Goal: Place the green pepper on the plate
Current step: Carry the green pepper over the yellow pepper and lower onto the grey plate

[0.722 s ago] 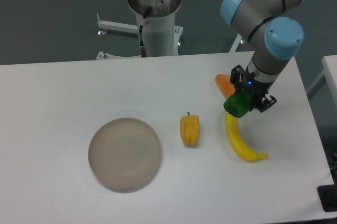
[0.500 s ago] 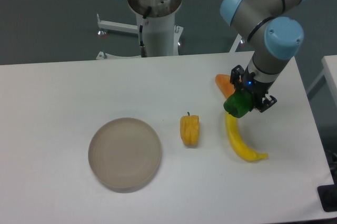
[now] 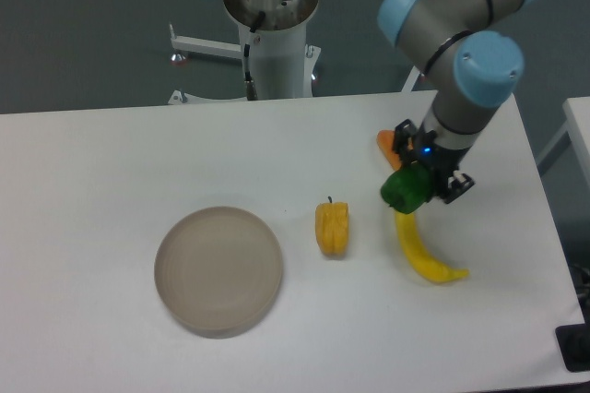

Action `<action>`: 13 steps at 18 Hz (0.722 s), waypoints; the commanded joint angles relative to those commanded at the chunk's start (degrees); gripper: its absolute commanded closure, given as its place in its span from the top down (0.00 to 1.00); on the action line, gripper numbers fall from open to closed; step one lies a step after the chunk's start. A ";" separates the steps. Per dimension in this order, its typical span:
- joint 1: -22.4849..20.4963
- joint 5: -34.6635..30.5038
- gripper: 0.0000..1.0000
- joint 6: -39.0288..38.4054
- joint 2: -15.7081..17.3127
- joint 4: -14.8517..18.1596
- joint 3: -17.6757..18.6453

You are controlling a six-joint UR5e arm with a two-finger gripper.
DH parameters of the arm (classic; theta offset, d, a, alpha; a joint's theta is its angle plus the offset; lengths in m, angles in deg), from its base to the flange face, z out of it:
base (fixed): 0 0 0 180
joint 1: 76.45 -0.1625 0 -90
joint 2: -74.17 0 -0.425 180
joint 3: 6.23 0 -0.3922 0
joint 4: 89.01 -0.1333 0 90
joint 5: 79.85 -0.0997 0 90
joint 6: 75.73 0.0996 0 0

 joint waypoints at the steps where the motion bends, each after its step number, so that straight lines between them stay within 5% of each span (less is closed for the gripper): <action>1: 1.23 0.09 0.21 -1.49 0.17 0.00 0.00; 9: 12.66 1.05 0.20 -18.19 -1.23 -0.61 0.00; 13: 18.37 1.06 0.20 -24.86 -4.56 -4.73 0.00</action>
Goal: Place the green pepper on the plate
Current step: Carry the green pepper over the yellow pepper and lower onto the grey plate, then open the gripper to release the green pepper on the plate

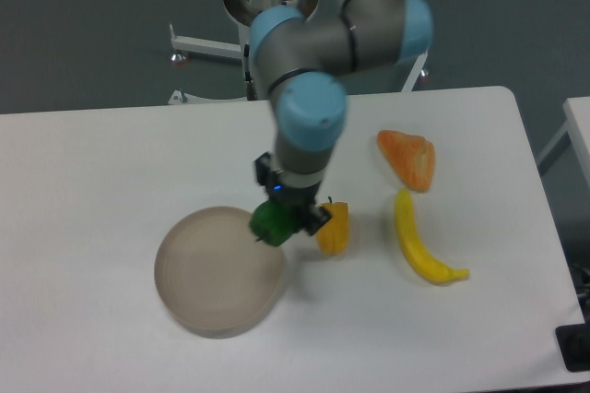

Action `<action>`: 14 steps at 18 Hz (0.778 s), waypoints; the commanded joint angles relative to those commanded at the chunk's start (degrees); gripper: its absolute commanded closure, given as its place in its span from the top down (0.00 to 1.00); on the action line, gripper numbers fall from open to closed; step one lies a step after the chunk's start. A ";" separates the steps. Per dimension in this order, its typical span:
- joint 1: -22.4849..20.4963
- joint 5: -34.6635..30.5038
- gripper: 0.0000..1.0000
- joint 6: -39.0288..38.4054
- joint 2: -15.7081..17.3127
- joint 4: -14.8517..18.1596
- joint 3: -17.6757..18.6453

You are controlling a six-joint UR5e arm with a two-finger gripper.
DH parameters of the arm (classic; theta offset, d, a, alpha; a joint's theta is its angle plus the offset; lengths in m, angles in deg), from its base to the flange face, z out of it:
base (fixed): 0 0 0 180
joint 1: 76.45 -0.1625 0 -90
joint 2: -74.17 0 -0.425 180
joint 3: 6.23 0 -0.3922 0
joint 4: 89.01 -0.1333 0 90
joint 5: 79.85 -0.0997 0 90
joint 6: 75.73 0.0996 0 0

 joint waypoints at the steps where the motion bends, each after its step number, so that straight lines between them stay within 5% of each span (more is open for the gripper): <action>1: 0.71 0.09 0.20 -1.24 -0.71 -0.62 0.00; 6: 3.44 1.75 0.28 -4.15 -4.14 -2.12 0.09; 7: 3.70 1.84 0.52 -3.89 -4.75 -2.47 0.09; 10: 3.79 1.76 0.74 -3.71 -5.02 -3.09 0.17; 11: 3.88 1.67 1.00 -3.88 -5.37 -3.26 0.09; 14: 3.88 1.58 1.00 -4.15 -4.67 -3.79 0.00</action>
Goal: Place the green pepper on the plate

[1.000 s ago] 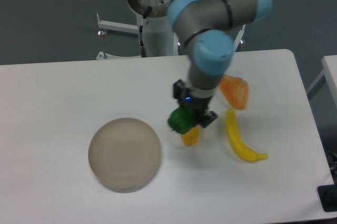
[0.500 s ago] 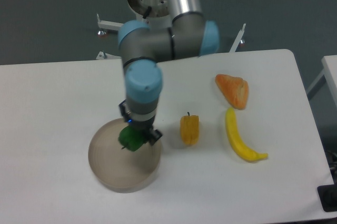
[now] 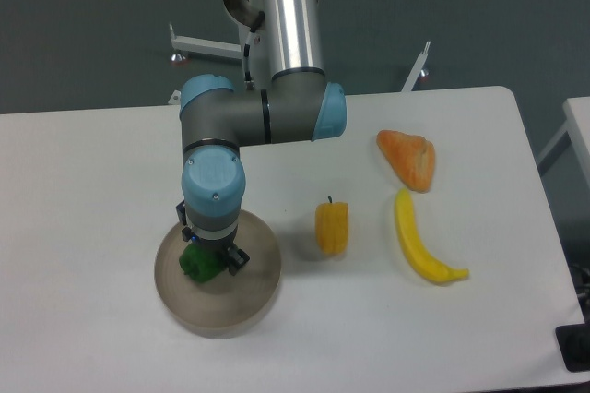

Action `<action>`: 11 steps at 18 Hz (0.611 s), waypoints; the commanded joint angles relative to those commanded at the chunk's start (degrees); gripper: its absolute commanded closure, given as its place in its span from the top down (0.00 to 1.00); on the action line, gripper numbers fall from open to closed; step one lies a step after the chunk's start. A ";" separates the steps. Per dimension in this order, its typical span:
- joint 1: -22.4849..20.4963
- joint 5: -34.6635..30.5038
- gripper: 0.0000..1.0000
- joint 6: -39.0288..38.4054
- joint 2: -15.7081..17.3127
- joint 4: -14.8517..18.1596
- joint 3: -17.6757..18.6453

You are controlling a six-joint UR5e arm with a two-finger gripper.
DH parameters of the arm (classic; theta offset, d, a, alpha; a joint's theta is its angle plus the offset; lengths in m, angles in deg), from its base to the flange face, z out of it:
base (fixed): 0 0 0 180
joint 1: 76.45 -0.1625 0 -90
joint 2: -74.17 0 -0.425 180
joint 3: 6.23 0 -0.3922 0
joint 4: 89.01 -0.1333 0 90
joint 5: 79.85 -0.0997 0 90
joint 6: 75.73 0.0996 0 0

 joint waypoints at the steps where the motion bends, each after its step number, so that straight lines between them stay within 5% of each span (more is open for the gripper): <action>1: -0.09 -0.35 1.00 0.09 0.35 0.00 -0.52; 5: -5.78 0.00 1.00 1.66 5.62 0.53 -0.53; 11: -12.12 -4.20 1.00 5.01 6.86 0.70 0.17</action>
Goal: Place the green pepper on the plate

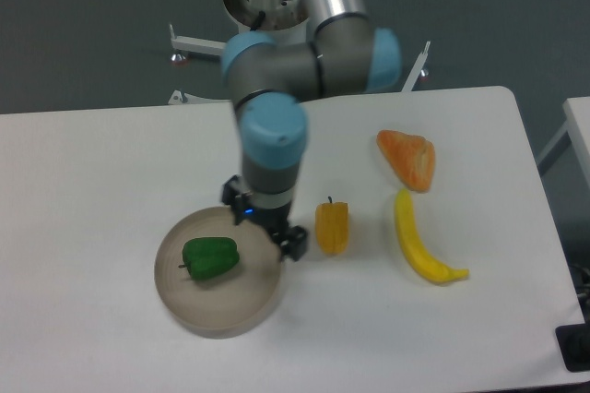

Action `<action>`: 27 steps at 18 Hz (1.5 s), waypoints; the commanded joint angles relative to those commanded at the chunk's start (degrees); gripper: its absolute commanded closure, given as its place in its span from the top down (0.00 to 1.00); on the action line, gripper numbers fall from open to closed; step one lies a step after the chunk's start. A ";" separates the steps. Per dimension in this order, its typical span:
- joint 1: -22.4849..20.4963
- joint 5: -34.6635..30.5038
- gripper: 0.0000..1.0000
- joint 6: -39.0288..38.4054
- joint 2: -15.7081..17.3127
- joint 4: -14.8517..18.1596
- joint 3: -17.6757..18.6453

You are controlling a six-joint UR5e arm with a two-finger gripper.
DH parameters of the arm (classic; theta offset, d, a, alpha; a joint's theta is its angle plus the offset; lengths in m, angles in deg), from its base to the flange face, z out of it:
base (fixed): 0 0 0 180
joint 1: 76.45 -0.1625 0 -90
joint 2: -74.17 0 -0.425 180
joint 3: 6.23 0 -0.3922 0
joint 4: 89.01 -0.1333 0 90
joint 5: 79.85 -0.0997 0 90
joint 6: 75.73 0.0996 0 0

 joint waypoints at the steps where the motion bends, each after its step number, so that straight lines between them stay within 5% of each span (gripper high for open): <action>1: -0.97 -1.49 1.00 2.01 0.00 0.09 0.18; 9: -13.97 -2.74 1.00 26.09 0.26 5.19 1.15; 27: -17.67 -2.13 1.00 28.83 0.18 3.96 0.10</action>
